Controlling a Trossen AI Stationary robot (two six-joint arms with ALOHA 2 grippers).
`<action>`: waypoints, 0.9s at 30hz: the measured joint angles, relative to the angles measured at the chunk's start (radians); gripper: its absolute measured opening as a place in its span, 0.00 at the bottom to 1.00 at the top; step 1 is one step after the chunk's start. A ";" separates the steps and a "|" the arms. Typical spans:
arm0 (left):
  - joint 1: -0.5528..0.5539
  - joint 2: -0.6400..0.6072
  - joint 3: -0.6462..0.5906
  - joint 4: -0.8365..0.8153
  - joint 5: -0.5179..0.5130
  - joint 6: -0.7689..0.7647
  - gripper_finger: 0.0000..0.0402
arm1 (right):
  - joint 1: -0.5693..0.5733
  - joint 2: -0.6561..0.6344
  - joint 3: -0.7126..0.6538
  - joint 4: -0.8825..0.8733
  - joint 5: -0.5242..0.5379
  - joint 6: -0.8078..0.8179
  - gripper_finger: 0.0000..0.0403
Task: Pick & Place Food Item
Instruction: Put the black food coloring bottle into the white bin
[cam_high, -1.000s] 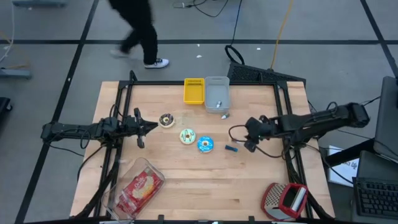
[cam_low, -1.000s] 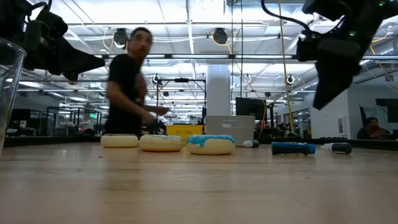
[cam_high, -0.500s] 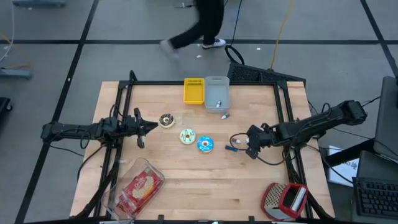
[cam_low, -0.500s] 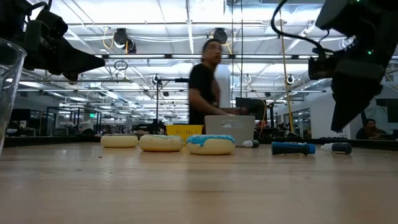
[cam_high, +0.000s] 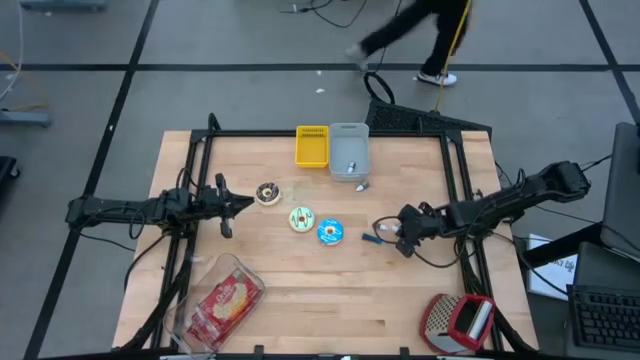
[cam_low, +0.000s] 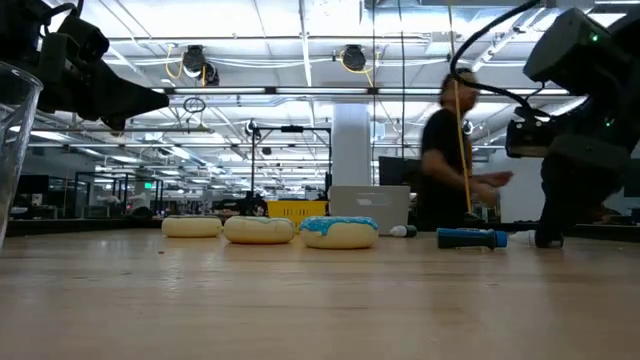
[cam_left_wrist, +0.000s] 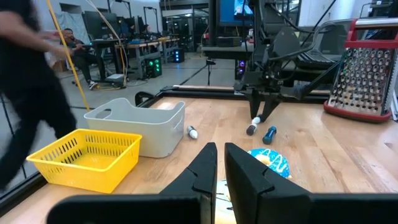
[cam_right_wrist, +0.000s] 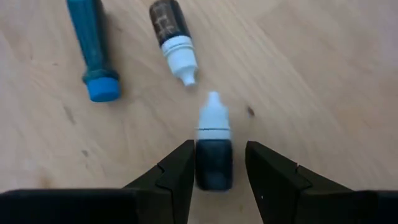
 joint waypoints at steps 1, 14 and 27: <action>0.000 0.000 0.000 0.000 0.000 0.000 0.08 | 0.000 -0.001 -0.014 0.025 0.002 -0.008 0.33; 0.000 0.000 0.000 0.000 0.000 0.000 0.08 | 0.000 -0.002 -0.096 0.178 0.005 -0.246 0.33; 0.000 0.000 0.000 0.000 -0.001 0.000 0.08 | 0.000 -0.001 -0.097 0.173 -0.002 -0.294 0.25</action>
